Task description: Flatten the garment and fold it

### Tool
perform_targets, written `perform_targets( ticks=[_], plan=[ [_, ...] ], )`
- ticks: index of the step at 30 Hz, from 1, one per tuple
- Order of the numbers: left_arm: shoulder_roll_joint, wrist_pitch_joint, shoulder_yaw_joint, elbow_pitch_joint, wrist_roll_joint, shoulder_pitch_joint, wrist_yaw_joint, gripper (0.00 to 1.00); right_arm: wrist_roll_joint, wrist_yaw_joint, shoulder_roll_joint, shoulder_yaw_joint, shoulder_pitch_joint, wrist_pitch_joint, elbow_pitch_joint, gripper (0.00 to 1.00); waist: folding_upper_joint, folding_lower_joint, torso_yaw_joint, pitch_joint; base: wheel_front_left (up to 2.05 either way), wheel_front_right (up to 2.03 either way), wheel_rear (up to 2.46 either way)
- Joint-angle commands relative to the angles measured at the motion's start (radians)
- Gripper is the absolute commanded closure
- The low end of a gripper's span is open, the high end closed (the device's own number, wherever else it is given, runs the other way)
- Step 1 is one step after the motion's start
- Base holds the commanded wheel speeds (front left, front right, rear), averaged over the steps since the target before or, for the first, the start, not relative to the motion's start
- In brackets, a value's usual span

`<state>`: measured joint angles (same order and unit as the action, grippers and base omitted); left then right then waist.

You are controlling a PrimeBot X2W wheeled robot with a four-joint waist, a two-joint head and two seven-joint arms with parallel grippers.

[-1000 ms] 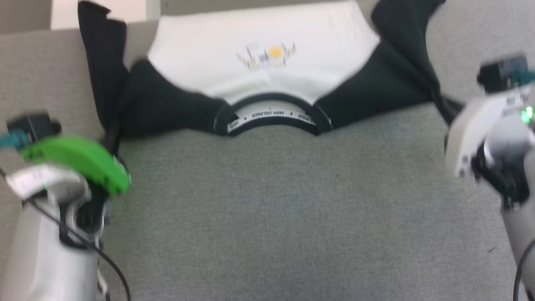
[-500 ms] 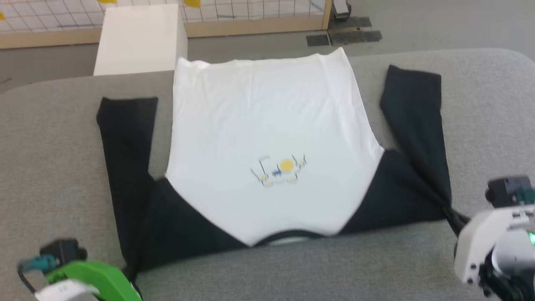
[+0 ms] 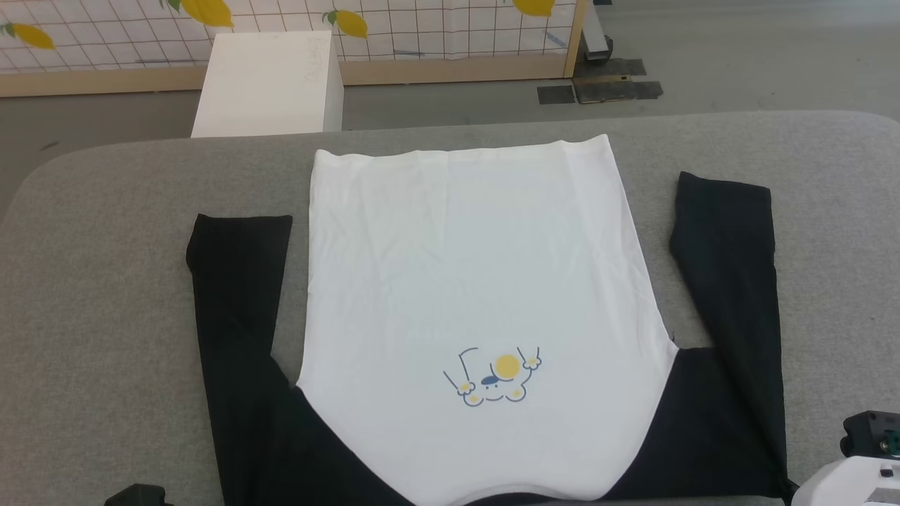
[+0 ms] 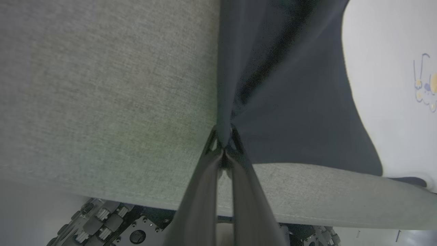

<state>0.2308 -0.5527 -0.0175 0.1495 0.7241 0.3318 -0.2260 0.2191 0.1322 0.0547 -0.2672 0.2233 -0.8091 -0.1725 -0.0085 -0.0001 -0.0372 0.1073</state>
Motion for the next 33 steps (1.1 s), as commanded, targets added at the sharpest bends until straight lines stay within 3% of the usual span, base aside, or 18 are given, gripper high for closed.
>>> perform_targets(
  ticks=[1, 5, 9, 17, 23, 33],
  plan=[
    [0.006, 0.004, 0.001, -0.010, -0.010, 0.018, -0.011, 1.00, -0.003, -0.002, -0.001, -0.008, 0.011, 0.009, 0.006, 1.00, 0.0083, 0.0001, -0.002, 0.000, 0.00, 0.00, 0.00],
    [-0.012, 0.041, 0.015, -0.002, 0.005, 0.014, -0.001, 1.00, 0.022, -0.002, -0.004, -0.017, 0.009, 0.044, -0.011, 1.00, 0.0083, 0.0001, -0.003, -0.004, 0.00, 0.00, 0.00],
    [-0.031, 0.095, 0.051, 0.052, 0.038, -0.001, 0.021, 1.00, 0.043, -0.002, -0.004, -0.034, 0.006, 0.079, -0.113, 1.00, 0.0083, 0.0001, -0.003, -0.009, 0.00, 0.00, 0.00],
    [-0.010, 0.087, 0.060, 0.162, 0.030, 0.009, 0.014, 1.00, 0.035, -0.002, -0.004, -0.066, 0.036, 0.016, -0.257, 1.00, 0.0083, 0.0001, 0.006, -0.012, 0.00, 0.00, 0.00],
    [-0.007, 0.059, 0.019, 0.148, 0.001, 0.040, -0.002, 1.00, 0.051, -0.002, -0.004, -0.066, 0.071, -0.012, -0.200, 1.00, 0.0083, 0.0001, 0.012, -0.003, 0.00, 0.00, 0.00],
    [-0.032, 0.095, -0.060, -0.027, -0.047, -0.064, 0.022, 1.00, 0.013, -0.002, -0.004, 0.007, -0.006, 0.096, 0.041, 1.00, 0.0083, 0.0001, 0.013, 0.029, 0.00, 0.00, 0.00]
  ],
)
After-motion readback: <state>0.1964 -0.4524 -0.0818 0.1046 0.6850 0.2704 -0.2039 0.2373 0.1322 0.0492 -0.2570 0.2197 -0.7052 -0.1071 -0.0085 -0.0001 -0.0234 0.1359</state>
